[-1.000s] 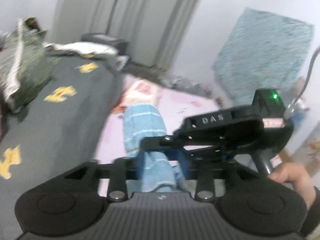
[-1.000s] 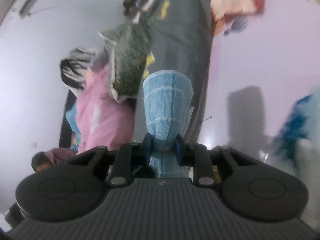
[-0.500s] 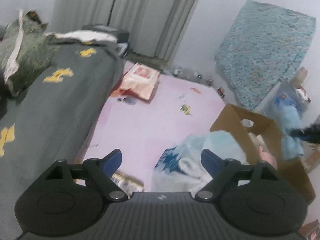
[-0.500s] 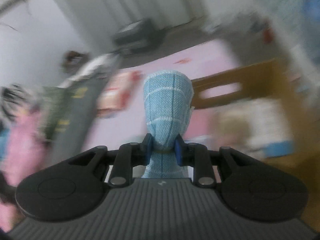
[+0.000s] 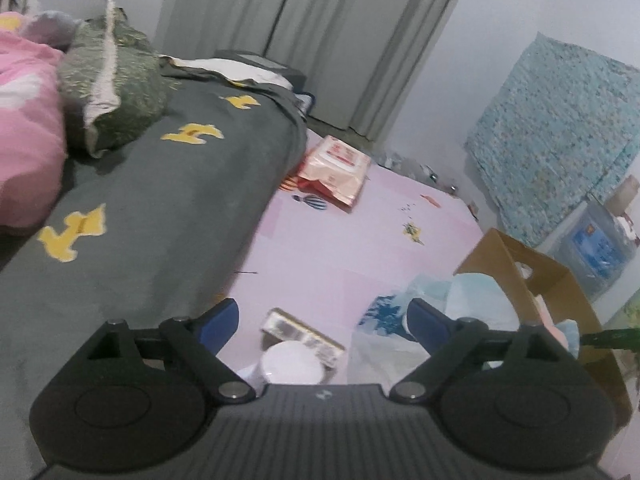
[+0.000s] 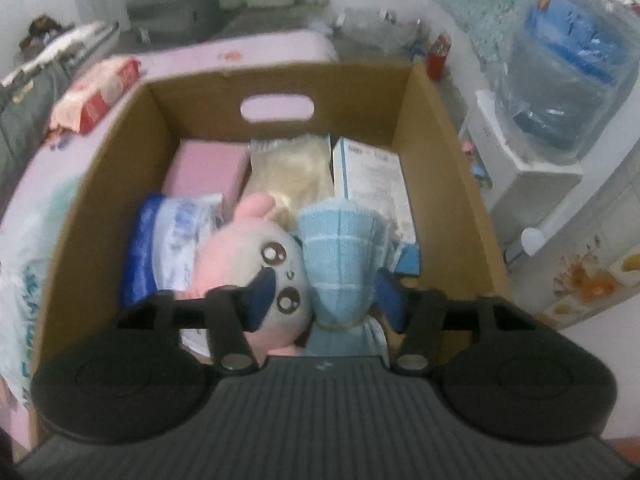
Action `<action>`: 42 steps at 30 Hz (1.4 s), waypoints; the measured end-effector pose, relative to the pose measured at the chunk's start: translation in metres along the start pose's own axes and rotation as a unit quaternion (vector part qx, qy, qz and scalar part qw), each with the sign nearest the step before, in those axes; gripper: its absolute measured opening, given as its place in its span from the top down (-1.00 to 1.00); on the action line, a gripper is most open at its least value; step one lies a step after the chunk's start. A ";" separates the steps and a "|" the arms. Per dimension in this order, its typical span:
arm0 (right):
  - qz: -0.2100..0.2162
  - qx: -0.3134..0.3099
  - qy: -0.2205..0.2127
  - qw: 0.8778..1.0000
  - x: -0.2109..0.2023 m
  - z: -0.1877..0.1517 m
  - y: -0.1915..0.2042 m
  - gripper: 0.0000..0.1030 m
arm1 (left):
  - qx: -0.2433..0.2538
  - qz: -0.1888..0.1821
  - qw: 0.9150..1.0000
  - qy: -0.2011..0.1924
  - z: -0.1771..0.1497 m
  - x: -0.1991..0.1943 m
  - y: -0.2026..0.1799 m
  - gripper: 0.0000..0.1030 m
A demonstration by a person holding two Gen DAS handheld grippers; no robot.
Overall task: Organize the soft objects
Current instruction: 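Carry the towel roll with the right tool into the cardboard box and release, then reach the right tool to the white cup container and grasp it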
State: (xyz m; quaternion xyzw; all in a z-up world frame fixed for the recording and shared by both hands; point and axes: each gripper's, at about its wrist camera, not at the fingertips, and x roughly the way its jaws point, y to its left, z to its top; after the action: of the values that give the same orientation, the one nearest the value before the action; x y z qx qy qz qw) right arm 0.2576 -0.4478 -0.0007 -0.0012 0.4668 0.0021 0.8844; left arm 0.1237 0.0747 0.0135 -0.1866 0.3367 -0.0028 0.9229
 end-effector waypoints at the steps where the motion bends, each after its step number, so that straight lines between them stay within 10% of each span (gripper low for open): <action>1: 0.000 0.003 -0.009 1.000 -0.007 0.000 0.002 -0.13 | -0.003 0.001 1.000 -0.001 -0.001 -0.002 0.002 -0.79; 11: 0.248 0.061 -0.069 0.964 -0.085 0.007 0.060 -0.27 | -0.011 0.024 1.000 -0.011 -0.018 -0.030 0.017 -0.79; 21: 0.439 0.009 0.053 0.897 -0.058 -0.004 0.212 -0.25 | 0.002 -0.005 1.000 0.008 -0.046 -0.034 0.007 -0.38; 31: 0.409 -0.035 0.143 0.900 -0.011 -0.037 0.302 0.06 | 0.008 -0.023 0.999 0.028 -0.068 -0.019 0.006 0.27; 42: 0.330 -0.149 0.120 0.924 0.011 -0.038 0.384 -0.13 | 0.002 0.006 0.999 0.047 -0.079 0.005 0.008 0.33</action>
State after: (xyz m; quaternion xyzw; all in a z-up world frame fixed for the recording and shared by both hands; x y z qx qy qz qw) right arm 0.2309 -0.0641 -0.0312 0.0208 0.5378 0.3632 0.7606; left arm 0.0775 0.0549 -0.0478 -0.1821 0.3806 -0.0064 0.9066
